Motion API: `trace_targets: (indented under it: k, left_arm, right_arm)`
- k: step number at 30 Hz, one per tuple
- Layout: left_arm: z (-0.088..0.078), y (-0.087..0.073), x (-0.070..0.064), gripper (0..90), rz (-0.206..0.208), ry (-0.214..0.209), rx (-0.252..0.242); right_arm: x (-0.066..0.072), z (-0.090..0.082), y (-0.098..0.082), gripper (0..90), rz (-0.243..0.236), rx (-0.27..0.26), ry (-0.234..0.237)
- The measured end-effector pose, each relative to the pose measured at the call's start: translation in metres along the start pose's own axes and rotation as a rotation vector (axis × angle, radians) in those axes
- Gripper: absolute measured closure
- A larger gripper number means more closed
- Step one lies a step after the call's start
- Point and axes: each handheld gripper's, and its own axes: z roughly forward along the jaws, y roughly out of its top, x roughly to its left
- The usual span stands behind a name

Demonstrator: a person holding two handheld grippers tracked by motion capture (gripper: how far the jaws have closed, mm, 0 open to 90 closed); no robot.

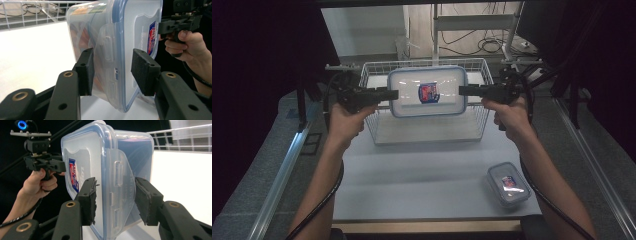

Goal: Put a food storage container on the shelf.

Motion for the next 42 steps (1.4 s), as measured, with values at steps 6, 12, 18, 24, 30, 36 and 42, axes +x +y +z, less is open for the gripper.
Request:
trace_targets:
  k: [6,12,18,24,30,36,42]
  left_arm:
    - [0.014,0.012,0.02,53.8,-0.044,0.002,0.002]
    - [0.024,0.017,0.036,53.4,-0.087,0.008,0.001]
    - [0.03,0.02,0.046,53.2,-0.118,0.012,0.004]
    - [0.032,0.02,0.05,52.9,-0.137,0.012,-0.008]
    - [0.033,0.021,0.052,52.0,-0.143,0.021,-0.019]
    - [0.036,0.022,0.054,50.5,-0.139,0.04,-0.022]
    - [0.038,0.023,0.055,50.1,-0.152,0.044,-0.025]
  right_arm:
    - [-0.017,0.009,0.01,53.4,0.039,-0.009,-0.021]
    - [-0.03,0.018,0.016,53.3,0.077,-0.003,-0.037]
    - [-0.04,0.026,0.02,52.8,0.106,0.006,-0.049]
    - [-0.044,0.03,0.024,52.7,0.121,0.012,-0.051]
    - [-0.047,0.033,0.026,51.8,0.144,0.0,-0.056]
    - [-0.05,0.038,0.029,49.9,0.157,-0.008,-0.076]
    - [-0.052,0.041,0.031,48.6,0.155,-0.012,-0.09]
